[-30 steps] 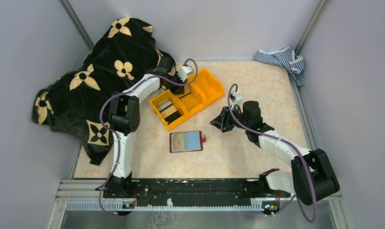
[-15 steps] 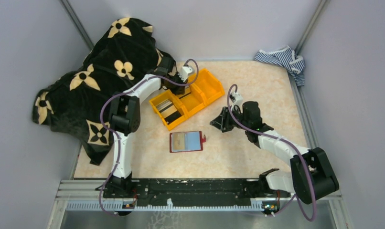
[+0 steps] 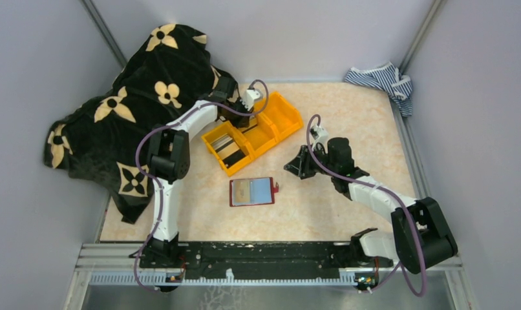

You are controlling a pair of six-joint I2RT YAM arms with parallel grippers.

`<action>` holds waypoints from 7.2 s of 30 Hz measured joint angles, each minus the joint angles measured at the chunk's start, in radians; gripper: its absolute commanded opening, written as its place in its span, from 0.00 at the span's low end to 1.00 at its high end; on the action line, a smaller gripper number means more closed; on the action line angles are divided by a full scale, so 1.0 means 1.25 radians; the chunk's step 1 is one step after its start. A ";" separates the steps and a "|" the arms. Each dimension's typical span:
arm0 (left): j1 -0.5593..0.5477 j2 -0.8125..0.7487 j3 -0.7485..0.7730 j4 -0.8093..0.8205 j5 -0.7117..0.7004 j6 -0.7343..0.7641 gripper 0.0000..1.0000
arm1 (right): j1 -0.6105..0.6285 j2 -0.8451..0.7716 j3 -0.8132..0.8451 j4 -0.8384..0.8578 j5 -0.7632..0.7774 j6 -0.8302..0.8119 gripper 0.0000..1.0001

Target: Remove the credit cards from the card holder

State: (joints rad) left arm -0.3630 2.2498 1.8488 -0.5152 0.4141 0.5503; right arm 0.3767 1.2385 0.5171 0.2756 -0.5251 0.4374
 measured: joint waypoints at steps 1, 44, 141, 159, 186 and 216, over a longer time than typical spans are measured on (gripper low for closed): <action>0.001 0.000 0.000 0.000 -0.001 0.000 0.18 | 0.000 0.001 0.000 0.001 0.000 0.000 0.42; 0.031 -0.020 0.045 0.002 -0.042 0.002 0.18 | 0.000 0.040 -0.007 0.032 -0.016 0.007 0.42; -0.233 -1.293 -1.093 0.269 -0.924 -0.948 0.93 | 0.576 0.404 0.414 -0.348 0.633 -0.078 0.71; -0.233 -1.292 -1.098 0.276 -0.914 -0.945 0.93 | 0.577 0.417 0.414 -0.369 0.640 -0.084 0.71; -0.233 -1.288 -1.100 0.293 -0.902 -0.930 0.93 | 0.581 0.444 0.414 -0.339 0.620 -0.047 0.00; -0.233 -1.293 -1.128 0.320 -0.863 -0.911 0.92 | 0.603 0.429 0.436 -0.402 0.644 -0.063 0.63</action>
State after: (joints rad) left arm -0.6548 0.6334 0.4385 -0.1150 -0.6643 -0.5880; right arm 1.1305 1.7752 1.0626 -0.2268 0.2798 0.3588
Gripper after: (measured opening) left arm 0.925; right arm 0.622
